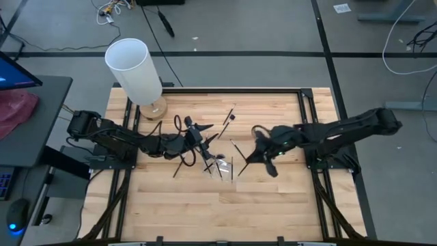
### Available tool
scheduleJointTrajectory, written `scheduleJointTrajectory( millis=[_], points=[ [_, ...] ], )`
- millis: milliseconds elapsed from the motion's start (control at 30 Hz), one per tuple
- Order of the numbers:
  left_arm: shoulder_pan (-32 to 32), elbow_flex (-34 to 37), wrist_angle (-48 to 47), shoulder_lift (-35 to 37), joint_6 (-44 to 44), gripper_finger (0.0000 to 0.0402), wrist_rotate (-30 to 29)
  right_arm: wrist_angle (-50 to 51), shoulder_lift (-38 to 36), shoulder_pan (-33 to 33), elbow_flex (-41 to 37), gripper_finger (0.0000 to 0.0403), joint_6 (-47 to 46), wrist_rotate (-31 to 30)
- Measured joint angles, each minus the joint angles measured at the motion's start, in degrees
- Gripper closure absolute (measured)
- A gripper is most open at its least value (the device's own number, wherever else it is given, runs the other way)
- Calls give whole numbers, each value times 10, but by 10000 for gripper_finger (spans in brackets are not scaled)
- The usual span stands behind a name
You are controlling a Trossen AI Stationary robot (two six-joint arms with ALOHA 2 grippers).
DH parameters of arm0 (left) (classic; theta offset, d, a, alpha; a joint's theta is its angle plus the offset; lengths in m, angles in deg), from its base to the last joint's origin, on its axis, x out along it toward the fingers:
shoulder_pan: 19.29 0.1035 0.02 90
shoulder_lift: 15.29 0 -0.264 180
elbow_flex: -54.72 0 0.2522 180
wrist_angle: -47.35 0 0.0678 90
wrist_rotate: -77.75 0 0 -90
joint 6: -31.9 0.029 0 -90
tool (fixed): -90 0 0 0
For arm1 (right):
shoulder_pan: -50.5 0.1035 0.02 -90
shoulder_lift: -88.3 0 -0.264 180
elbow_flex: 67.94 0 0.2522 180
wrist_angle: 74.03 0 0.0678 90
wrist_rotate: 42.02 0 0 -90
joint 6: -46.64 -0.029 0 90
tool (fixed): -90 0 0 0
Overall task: Put items in baskets/containers
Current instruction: Put the black eyeshadow brush into the transparent organizer
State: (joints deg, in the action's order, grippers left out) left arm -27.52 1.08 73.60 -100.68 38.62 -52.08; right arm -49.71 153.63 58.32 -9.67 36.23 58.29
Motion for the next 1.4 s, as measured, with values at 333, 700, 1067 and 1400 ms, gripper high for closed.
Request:
scheduleJointTrajectory(
  millis=[333, 700, 1067, 1400],
  points=[
    [-1, 0, -13, 0, -6, 216, 0, -3, 117, -1, 46, 388, 34, 45],
    [-1, 0, -22, 0, -17, 216, 0, -15, 172, -22, 46, 384, 40, 62],
    [-1, 0, -22, -1, -23, 216, 0, -22, 176, -31, 46, 356, 54, 62],
    [-1, 0, -22, -1, -28, 216, 0, -22, 176, -48, 46, 305, 54, 56]
  ],
)
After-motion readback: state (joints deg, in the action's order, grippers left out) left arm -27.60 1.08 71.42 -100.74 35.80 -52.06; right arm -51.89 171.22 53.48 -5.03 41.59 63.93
